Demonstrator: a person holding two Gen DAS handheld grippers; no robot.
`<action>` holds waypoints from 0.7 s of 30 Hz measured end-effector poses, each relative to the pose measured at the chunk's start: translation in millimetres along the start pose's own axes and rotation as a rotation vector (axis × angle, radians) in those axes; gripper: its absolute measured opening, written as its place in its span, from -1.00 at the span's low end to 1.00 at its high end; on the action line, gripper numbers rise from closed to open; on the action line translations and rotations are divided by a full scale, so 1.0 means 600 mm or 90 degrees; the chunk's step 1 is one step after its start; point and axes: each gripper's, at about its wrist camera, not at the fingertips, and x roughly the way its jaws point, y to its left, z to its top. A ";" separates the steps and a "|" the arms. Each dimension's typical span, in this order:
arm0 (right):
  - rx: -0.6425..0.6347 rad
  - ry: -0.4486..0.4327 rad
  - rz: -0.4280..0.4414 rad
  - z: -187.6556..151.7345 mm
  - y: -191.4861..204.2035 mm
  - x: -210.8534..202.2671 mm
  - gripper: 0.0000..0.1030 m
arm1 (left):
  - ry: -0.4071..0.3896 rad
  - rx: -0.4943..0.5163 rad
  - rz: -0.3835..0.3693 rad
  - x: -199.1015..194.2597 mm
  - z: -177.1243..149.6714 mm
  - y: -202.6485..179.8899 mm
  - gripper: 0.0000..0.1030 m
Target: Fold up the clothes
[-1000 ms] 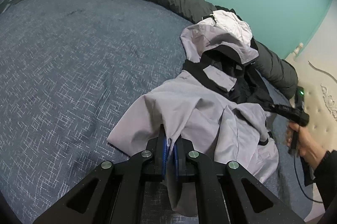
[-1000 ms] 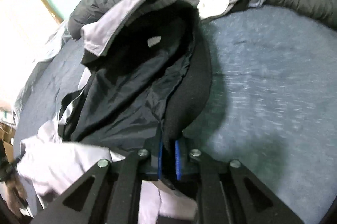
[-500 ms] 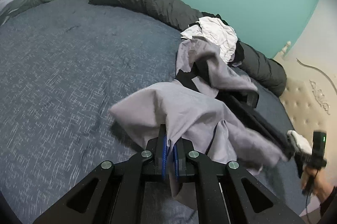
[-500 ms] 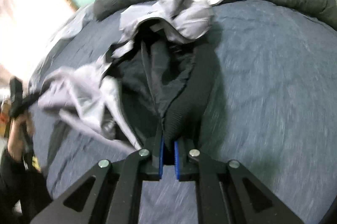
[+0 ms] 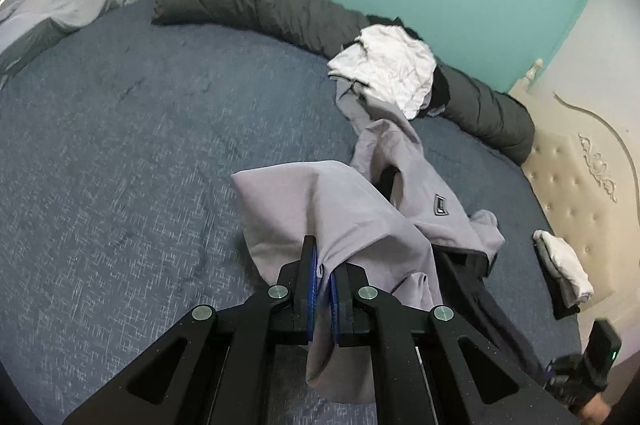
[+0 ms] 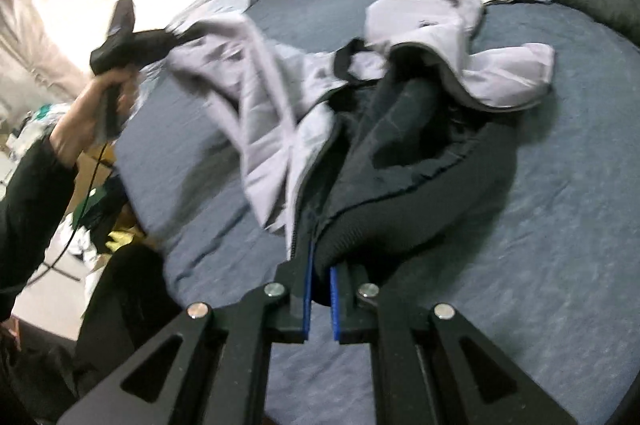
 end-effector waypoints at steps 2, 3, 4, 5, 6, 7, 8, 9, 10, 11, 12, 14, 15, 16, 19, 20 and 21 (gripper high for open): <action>-0.001 0.012 0.013 -0.010 0.017 0.016 -0.87 | 0.016 -0.005 0.010 0.011 -0.001 0.007 -0.90; 0.002 0.022 0.013 -0.012 0.019 0.026 -0.87 | 0.028 -0.005 0.018 0.020 -0.005 0.011 -0.90; -0.001 0.033 0.006 -0.011 0.020 0.036 -0.87 | 0.033 -0.008 0.022 0.025 -0.008 0.014 -0.90; -0.005 0.044 -0.001 -0.009 0.022 0.045 -0.86 | 0.038 -0.010 0.025 0.029 -0.011 0.018 -0.90; -0.008 0.054 -0.009 -0.007 0.023 0.054 -0.82 | 0.041 -0.012 0.027 0.032 -0.015 0.021 -0.90; -0.014 0.060 -0.023 -0.002 0.020 0.055 -0.81 | 0.043 -0.012 0.029 0.035 -0.018 0.024 -0.90; -0.018 0.066 -0.036 0.004 0.017 0.056 -0.79 | 0.045 -0.012 0.031 0.037 -0.019 0.026 -0.90; -0.017 0.071 -0.044 0.008 0.011 0.050 -0.70 | 0.046 -0.011 0.033 0.038 -0.021 0.028 -0.90; -0.017 0.069 -0.052 0.017 0.002 0.041 -0.61 | 0.047 -0.010 0.035 0.039 -0.022 0.031 -0.90; -0.017 0.067 -0.059 0.027 -0.007 0.033 -0.54 | 0.049 -0.010 0.036 0.041 -0.023 0.034 -0.90; -0.017 0.065 -0.067 0.036 -0.016 0.024 -0.42 | 0.052 -0.011 0.037 0.045 -0.021 0.038 -0.90; -0.008 0.053 -0.079 0.053 -0.037 0.004 -0.28 | 0.058 -0.014 0.041 0.053 -0.021 0.044 -0.90; -0.001 0.043 -0.084 0.061 -0.048 -0.007 -0.22 | 0.064 -0.014 0.043 0.058 -0.020 0.049 -0.90; 0.007 0.031 -0.089 0.078 -0.058 -0.016 -0.21 | 0.069 -0.014 0.045 0.064 -0.020 0.054 -0.89; 0.015 0.000 -0.116 0.132 -0.080 -0.032 -0.21 | 0.085 -0.032 0.048 0.075 -0.020 0.077 -0.89; 0.018 -0.008 -0.116 0.145 -0.084 -0.032 -0.21 | 0.087 -0.040 0.046 0.076 -0.020 0.085 -0.88; 0.023 -0.017 -0.122 0.163 -0.092 -0.033 -0.15 | 0.087 -0.050 0.044 0.074 -0.019 0.094 -0.86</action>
